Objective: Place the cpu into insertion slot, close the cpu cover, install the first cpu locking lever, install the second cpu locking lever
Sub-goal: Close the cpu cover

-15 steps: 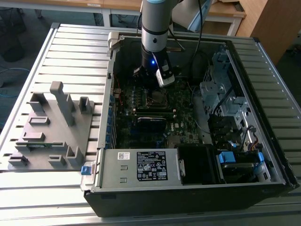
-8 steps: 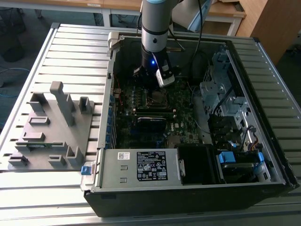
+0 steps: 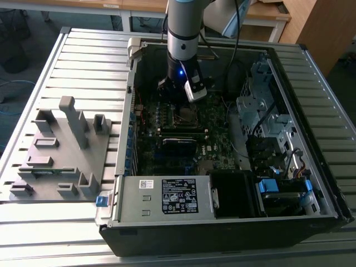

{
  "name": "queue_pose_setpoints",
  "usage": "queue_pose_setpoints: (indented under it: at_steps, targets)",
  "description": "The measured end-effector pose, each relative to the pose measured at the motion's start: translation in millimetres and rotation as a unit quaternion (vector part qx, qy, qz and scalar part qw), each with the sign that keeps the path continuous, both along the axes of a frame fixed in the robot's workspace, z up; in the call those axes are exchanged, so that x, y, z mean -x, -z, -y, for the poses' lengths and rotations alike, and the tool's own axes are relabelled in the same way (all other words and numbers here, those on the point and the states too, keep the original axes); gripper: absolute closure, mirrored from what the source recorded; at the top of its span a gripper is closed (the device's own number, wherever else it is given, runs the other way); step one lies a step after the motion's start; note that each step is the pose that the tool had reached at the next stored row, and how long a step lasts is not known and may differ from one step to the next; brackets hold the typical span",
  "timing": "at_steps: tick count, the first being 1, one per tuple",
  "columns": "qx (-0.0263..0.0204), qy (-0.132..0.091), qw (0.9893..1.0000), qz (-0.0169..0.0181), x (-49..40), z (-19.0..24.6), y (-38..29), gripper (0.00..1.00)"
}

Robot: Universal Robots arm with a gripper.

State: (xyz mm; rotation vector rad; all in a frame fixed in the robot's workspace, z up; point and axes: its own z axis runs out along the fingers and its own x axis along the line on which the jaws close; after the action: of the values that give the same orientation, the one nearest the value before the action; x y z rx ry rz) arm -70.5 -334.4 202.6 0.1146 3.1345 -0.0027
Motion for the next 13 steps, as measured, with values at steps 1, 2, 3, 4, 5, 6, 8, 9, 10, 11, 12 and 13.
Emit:
queue_pose_setpoints:
  at_steps: [1, 2, 3, 4, 5, 6, 8, 9, 10, 11, 12, 13]
  targets:
    - [0.0, 0.0, 1.0, 0.0, 0.0, 0.0, -1.2, 0.9]
    - [0.0, 0.0, 1.0, 0.0, 0.0, 0.0, -2.5, 0.9]
    - [0.0001, 0.0, 1.0, -0.0001, 0.0, 0.0, -4.1, 0.9]
    - [0.0, 0.0, 1.0, 0.0, 0.0, 0.0, -5.9, 0.9]
    - [0.0, 0.0, 1.0, 0.0, 0.0, 0.0, -7.6, 0.9]
    - [0.0, 0.0, 1.0, 0.0, 0.0, 0.0, -9.4, 0.9]
    - [0.0, 0.0, 1.0, 0.0, 0.0, 0.0, -12.4, 0.9]
    - [0.0, 0.0, 1.0, 0.0, 0.0, 0.0, -12.7, 0.9]
    - [-0.0001, 0.0, 1.0, 0.0, 0.0, 0.0, -12.7, 0.9]
    - [-0.0001, 0.0, 1.0, 0.0001, -0.1, 0.0, -12.6, 0.9]
    - [-0.0001, 0.0, 1.0, 0.0001, 0.0, 0.0, -12.7, 0.9]
    - [0.0, 0.0, 1.0, 0.0, 0.0, 0.0, -12.8, 0.9]
